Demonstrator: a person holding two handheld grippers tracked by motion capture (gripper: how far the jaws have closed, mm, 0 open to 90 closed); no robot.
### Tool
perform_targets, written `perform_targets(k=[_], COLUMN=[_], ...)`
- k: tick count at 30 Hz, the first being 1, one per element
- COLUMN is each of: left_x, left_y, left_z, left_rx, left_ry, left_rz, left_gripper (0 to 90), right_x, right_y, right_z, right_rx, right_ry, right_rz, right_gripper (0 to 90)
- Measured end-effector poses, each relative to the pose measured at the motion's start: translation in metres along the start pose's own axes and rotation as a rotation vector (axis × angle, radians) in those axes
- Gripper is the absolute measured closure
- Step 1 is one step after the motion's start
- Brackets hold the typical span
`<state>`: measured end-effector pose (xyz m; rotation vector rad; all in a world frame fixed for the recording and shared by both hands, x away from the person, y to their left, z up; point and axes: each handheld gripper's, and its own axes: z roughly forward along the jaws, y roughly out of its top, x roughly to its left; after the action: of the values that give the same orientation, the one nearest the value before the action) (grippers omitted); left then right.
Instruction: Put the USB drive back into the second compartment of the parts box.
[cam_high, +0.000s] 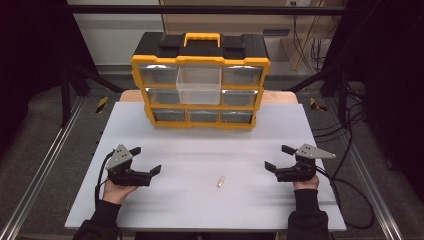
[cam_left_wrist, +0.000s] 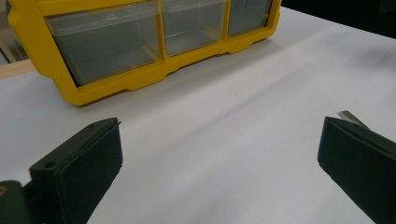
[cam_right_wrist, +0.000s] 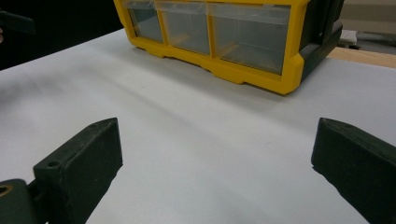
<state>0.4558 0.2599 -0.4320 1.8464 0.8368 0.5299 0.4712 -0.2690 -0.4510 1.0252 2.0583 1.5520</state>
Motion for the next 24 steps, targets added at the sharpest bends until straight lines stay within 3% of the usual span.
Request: perform_targets(k=[24], left_x=[-0.024], left_y=[0.008], left_z=[0.017], left_rx=[0.027], left_ry=[-0.038], left_rz=[-0.016], left_gripper=[0.0], right_x=[0.001], right_y=[-0.001], right_z=[0.002], right_rx=[0.008], right_ry=[0.000], right_rz=[-0.007], right_gripper=[2.4])
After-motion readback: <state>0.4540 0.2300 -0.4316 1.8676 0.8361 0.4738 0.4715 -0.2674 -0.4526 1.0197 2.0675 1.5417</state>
